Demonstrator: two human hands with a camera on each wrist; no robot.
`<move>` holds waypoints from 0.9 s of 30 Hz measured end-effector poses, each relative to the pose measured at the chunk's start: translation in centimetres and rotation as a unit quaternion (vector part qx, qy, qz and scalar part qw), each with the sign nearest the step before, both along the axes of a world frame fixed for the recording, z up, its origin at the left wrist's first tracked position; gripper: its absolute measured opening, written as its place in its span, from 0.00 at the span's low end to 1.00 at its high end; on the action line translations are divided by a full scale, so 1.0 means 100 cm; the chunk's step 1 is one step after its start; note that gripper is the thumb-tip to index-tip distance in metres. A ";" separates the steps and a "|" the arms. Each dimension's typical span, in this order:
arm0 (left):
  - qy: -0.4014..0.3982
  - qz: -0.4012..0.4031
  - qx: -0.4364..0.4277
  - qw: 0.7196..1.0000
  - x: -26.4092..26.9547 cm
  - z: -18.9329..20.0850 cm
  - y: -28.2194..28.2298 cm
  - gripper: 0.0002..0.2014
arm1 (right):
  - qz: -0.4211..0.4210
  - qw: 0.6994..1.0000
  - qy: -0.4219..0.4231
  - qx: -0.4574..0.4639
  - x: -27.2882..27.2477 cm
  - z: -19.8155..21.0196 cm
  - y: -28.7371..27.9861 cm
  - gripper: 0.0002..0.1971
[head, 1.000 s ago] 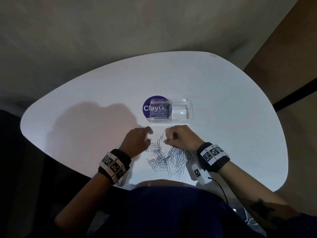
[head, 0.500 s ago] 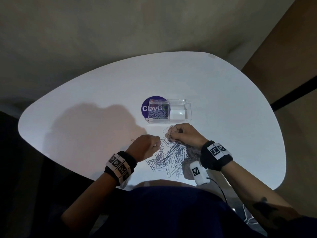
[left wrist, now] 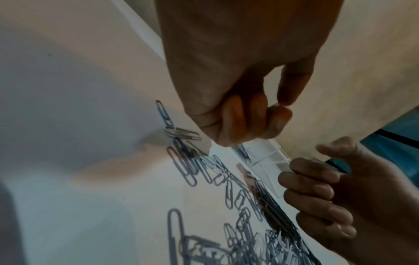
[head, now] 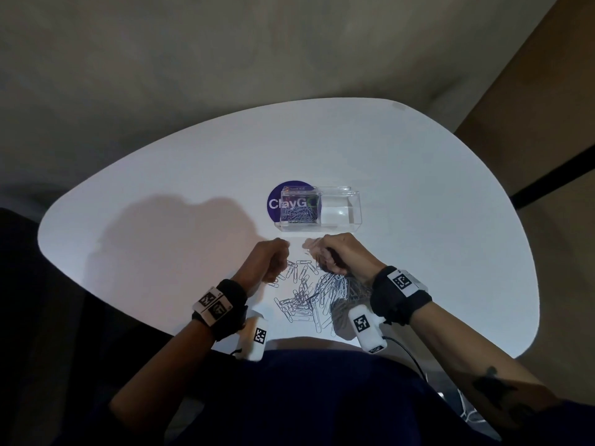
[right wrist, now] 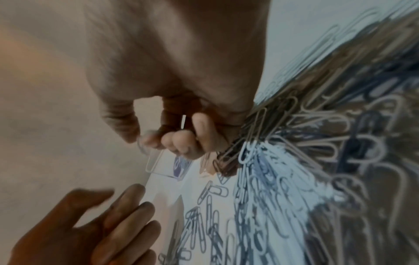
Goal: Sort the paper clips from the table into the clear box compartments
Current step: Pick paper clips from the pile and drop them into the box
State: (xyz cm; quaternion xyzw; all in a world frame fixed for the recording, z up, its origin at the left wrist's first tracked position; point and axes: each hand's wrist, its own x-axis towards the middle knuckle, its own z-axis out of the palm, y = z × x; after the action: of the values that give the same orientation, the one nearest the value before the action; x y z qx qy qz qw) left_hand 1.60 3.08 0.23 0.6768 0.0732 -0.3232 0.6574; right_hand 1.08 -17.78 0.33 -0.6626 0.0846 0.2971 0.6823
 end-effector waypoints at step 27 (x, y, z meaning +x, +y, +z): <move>-0.350 -0.273 0.430 0.786 -0.014 -0.022 -0.017 0.06 | 0.252 0.814 -0.270 -0.450 -0.001 -0.021 0.013 0.03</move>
State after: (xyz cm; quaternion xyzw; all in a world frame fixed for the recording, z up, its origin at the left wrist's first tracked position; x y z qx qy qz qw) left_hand 0.24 1.35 -2.01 0.9478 -0.2181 -0.1652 0.1635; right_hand 0.98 -16.45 -1.72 -0.9472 -0.1482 0.1968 0.2052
